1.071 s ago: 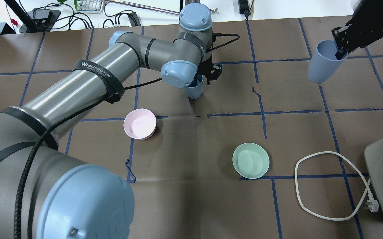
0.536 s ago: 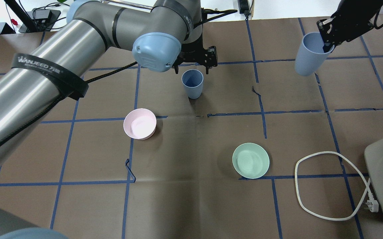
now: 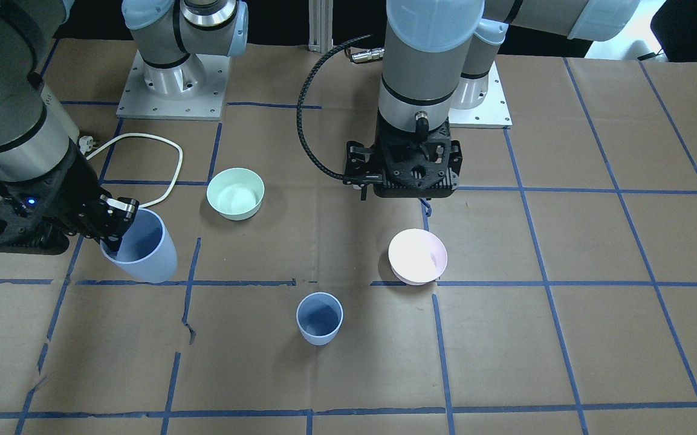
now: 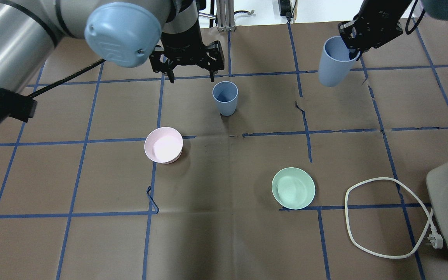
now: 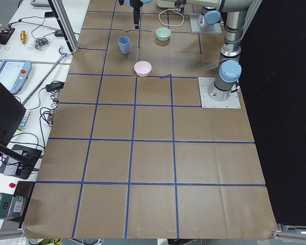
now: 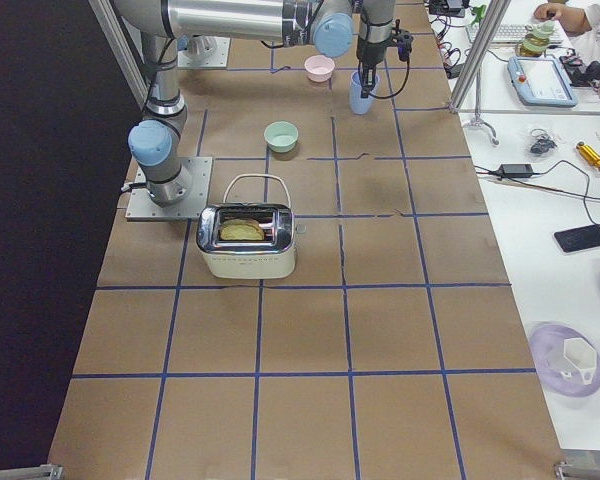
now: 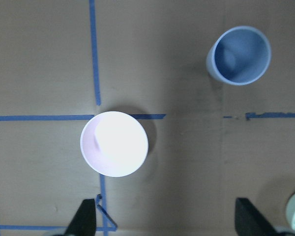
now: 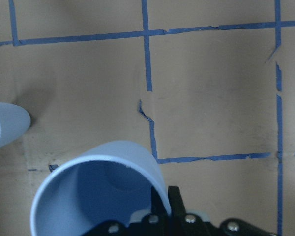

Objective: Stack blue cups with both arms

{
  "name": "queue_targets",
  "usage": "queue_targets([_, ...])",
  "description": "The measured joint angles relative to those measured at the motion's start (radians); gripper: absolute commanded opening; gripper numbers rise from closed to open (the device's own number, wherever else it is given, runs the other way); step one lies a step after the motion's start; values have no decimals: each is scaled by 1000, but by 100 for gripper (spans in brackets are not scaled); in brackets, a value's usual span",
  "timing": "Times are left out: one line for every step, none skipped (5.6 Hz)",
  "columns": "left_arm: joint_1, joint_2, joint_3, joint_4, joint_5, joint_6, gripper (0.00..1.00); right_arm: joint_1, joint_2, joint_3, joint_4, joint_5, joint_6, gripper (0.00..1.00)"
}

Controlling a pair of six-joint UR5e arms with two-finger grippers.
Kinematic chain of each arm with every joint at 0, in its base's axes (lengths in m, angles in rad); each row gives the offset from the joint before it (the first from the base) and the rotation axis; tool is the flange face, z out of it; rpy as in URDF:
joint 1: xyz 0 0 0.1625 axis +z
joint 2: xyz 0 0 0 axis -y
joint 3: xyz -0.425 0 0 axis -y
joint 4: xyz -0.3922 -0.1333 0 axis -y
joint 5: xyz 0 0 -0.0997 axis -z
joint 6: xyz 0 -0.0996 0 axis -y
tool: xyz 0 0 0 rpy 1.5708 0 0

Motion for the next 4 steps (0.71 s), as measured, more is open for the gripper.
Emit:
queue_targets([57, 51, -40, -22, 5, 96, 99, 66, 45, -35, -27, 0, 100, 8])
queue_targets([105, 88, -63, -36, -10, 149, 99, 142, 111, -107, -34, 0, 213, 8])
queue_targets([132, 123, -73, -50, -25, 165, 99, 221, 182, -185, -36, 0, 329, 8])
queue_targets([143, 148, -77, -66, -27, 164, 99, 272, 236, -232, -39, 1, 404, 8])
